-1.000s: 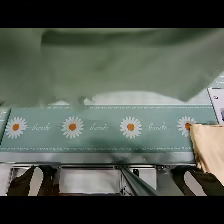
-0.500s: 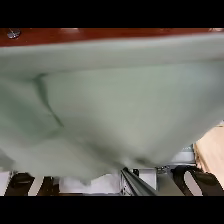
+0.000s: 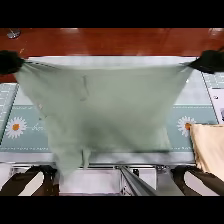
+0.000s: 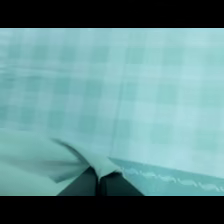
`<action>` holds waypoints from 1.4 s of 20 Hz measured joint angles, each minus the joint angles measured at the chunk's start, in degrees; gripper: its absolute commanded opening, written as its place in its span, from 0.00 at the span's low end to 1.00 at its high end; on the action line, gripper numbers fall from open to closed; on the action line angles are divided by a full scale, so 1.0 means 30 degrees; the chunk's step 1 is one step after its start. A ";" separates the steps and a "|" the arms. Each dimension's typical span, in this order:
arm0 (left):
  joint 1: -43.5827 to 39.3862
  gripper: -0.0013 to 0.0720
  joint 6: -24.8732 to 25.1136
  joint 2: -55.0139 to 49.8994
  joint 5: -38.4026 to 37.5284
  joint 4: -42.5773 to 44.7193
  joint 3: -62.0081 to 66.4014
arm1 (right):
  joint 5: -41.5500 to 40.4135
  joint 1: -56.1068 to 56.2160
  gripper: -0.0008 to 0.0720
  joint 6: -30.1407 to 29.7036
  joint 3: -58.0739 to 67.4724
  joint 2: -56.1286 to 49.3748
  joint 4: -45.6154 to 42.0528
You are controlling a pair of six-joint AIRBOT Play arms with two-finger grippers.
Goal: Fold the shirts.
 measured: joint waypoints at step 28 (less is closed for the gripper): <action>0.1290 0.97 0.0831 -0.9340 -0.4087 -0.0597 -0.2273 | 0.1537 -0.0146 0.86 -0.0015 0.3330 -1.2735 0.0539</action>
